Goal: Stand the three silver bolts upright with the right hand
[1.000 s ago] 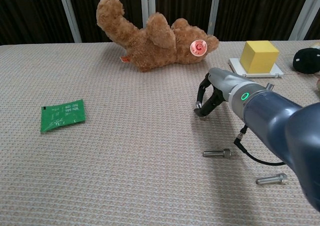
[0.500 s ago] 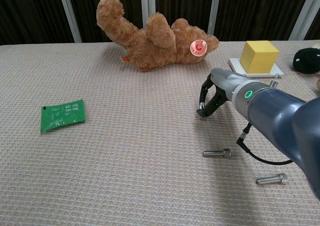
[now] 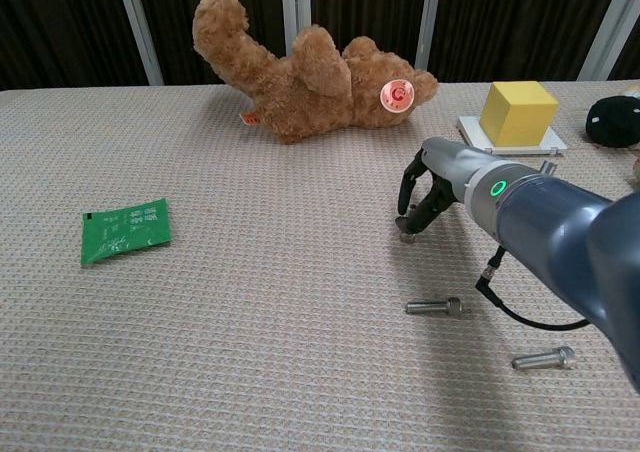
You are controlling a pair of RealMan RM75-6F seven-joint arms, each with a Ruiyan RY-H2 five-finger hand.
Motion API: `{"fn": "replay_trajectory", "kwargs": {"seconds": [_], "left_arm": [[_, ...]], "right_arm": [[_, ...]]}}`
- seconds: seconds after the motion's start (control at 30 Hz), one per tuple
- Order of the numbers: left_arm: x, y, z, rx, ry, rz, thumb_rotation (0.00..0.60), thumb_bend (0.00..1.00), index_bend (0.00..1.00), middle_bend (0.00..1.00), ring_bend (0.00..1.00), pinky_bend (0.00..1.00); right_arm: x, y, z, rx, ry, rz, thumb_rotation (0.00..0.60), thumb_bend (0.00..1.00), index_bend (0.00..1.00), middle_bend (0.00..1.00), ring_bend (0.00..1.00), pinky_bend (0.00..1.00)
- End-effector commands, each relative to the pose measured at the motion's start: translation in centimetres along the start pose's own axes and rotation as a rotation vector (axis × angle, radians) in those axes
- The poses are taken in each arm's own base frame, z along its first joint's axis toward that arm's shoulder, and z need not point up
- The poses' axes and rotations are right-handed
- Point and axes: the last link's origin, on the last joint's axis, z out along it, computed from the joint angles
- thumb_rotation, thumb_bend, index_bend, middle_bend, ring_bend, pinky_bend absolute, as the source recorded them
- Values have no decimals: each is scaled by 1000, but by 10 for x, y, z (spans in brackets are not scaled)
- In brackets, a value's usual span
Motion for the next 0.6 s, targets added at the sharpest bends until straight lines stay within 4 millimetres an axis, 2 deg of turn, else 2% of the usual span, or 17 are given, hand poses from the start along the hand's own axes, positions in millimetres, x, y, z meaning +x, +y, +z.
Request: {"fn": "replay_trajectory", "kwargs": {"seconds": [0.03, 0.23, 0.47, 0.6], "left_arm": [[0, 0, 0, 0, 1, 0, 600, 80, 85, 43, 1, 77], [0, 0, 0, 2, 2, 0, 600, 80, 85, 42, 1, 77], [0, 0, 1, 4, 7, 1, 600, 80, 85, 42, 1, 78], [-1, 0, 1, 6, 5, 2, 600, 80, 85, 42, 1, 77]], "right_arm": [[0, 0, 0, 1, -3, -2, 600, 385, 547, 0, 51, 71], [1, 0, -4, 9, -23, -1, 600, 385, 515, 0, 36, 71], [17, -4, -11, 50, -5, 48, 600, 385, 334, 0, 19, 71], [28, -2, -19, 75, 15, 45, 600, 385, 298, 0, 10, 71]]}}
